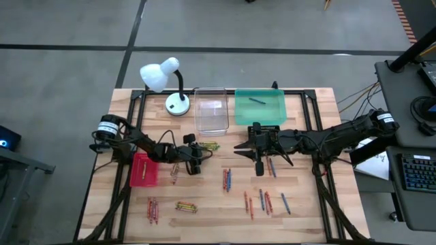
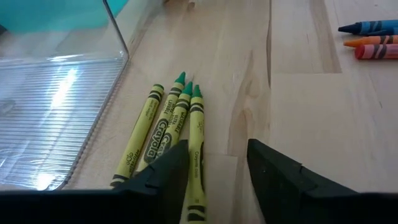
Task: Sort crayons
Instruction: Put the green crayon into the orange bin
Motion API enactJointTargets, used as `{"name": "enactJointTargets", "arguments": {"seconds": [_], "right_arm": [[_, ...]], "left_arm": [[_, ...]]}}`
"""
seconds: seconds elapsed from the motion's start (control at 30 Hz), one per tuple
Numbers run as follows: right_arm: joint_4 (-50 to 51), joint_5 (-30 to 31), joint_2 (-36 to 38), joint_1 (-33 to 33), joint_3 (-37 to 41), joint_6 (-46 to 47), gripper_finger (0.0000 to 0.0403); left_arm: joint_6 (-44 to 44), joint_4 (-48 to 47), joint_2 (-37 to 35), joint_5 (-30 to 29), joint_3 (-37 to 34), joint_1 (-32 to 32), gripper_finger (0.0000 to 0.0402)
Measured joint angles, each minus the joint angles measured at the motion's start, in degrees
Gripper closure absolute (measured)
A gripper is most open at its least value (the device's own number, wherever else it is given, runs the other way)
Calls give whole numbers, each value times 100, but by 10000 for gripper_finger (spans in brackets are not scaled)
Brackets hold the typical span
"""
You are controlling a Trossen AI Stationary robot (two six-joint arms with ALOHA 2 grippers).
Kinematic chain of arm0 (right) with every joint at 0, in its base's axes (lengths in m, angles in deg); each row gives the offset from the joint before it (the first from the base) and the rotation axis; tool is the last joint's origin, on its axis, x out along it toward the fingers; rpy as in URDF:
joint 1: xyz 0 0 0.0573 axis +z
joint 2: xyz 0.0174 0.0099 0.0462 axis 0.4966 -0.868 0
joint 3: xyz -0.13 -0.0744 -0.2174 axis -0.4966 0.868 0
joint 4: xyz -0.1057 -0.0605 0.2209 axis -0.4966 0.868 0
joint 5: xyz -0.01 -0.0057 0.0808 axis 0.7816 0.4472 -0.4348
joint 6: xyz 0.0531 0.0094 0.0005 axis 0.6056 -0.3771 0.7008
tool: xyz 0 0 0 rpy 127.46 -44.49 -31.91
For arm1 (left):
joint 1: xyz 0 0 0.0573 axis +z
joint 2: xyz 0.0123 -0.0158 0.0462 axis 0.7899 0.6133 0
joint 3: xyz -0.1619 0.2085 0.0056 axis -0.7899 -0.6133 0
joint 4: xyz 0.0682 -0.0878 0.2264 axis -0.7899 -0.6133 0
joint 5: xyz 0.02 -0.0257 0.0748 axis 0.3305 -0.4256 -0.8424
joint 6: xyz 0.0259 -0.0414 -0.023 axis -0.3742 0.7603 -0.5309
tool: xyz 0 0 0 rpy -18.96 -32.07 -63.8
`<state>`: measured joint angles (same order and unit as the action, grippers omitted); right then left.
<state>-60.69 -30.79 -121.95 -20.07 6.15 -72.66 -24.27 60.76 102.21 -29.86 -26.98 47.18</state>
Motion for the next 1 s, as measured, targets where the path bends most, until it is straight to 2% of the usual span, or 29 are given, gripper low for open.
{"name": "enactJointTargets", "arguments": {"seconds": [0.2,0.43,0.63,1.0], "right_arm": [[0,0,0,0,0,0,339],[0,0,0,-1,0,0,339],[7,-2,0,0,0,-69,339],[31,-4,0,-2,0,-102,339]], "left_arm": [[41,0,2,184,0,-4,296],[505,-15,107,503,-19,3,335],[714,266,409,557,-45,-43,392],[529,219,86,667,-95,-44,400]]}}
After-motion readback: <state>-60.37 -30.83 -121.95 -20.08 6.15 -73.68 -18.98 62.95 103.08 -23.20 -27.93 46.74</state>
